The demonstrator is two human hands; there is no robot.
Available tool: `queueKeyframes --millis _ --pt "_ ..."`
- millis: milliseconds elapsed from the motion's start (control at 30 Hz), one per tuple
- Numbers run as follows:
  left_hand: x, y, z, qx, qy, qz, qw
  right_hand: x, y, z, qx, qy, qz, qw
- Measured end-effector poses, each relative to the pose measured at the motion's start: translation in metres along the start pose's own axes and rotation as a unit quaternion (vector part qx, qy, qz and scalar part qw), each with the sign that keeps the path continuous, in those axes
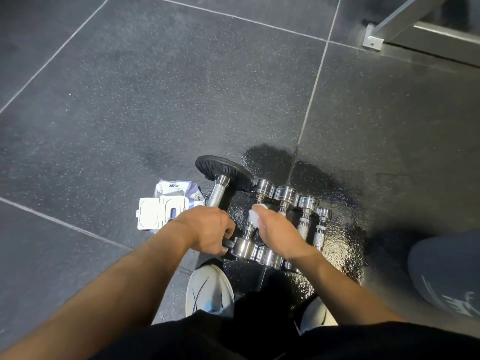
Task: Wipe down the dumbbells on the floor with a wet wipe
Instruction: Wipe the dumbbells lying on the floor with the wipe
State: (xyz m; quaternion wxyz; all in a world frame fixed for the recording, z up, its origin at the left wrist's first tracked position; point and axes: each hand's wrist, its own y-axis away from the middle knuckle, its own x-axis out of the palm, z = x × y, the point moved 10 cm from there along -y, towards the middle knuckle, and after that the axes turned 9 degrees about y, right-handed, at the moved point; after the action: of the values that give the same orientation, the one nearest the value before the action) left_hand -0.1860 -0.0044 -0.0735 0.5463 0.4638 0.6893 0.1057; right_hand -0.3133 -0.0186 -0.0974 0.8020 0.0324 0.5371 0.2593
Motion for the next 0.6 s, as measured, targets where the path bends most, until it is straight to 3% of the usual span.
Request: queueKeyframes --millis 100,200,433,533,600 --pt "0.0 -0.001 0.001 -0.005 0.002 0.005 1.0 0.011 0.009 0.017 -0.071 0.016 0.028 0.997" --pt "0.002 -0.001 0.002 -0.008 0.002 0.008 1.0 0.001 0.014 0.024 -0.129 0.052 -0.018 0.99" --pt "0.0 0.001 0.002 -0.007 -0.001 0.007 1.0 -0.019 -0.017 0.022 -0.088 0.173 -0.142 0.971" --pt "0.001 0.001 0.002 -0.007 -0.002 0.006 1.0 -0.011 -0.018 0.038 -0.131 0.271 -0.124 0.946" --pt "0.0 0.001 0.002 -0.007 0.0 0.004 1.0 -0.006 -0.013 0.04 -0.127 0.267 -0.121 0.948"
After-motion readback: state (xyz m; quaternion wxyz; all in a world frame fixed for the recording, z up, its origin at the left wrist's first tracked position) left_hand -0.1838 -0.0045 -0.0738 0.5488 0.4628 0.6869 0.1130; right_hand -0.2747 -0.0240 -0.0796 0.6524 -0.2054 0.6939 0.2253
